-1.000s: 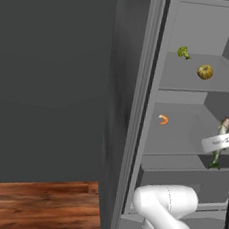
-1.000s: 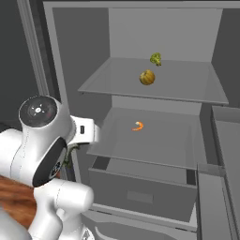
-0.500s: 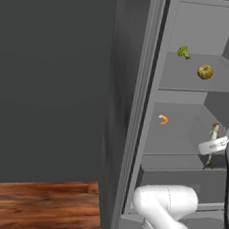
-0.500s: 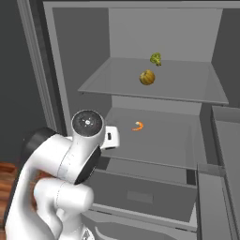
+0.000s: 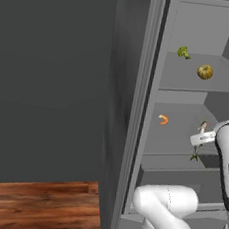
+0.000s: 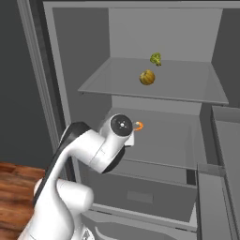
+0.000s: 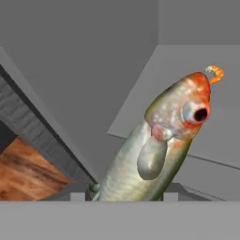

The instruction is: Transport the fish and squash to the fridge. Place the fish on the rack containing meat and place the squash on the rack containing the vegetable, ensuring meats and vegetables are on different racks.

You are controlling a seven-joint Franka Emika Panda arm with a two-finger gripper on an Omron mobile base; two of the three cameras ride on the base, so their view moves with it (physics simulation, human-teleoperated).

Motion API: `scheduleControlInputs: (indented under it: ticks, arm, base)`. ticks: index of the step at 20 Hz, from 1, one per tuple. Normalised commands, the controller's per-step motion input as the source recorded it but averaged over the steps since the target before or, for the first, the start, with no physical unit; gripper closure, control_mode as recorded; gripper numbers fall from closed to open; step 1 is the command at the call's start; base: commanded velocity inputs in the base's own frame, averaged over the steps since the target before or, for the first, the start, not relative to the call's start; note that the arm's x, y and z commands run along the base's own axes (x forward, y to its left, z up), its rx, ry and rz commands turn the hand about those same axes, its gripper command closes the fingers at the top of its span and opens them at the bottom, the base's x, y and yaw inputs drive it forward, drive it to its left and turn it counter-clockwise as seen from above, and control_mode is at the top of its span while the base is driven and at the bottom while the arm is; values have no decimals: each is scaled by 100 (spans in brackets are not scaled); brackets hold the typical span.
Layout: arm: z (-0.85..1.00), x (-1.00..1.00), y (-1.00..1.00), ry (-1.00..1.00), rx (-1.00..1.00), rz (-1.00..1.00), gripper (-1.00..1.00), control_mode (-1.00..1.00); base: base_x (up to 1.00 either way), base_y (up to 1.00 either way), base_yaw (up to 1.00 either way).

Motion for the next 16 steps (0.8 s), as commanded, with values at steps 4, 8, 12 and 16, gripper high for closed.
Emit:
scheduleControlInputs:
  ticks: [4, 8, 12, 16]
  arm:
    - [-34, 67, -21, 18, 8, 0, 100, -100]
    - [-32, 72, -7, 14, 4, 0, 100, -100]
    - [-30, 45, -11, 2, 3, 1, 100, -100]
    - [-34, 23, -22, 0, 4, 5, 100, -100]
  base:
    - [0, 0, 0]
    - [0, 0, 0]
    - [0, 0, 0]
    - [0, 0, 0]
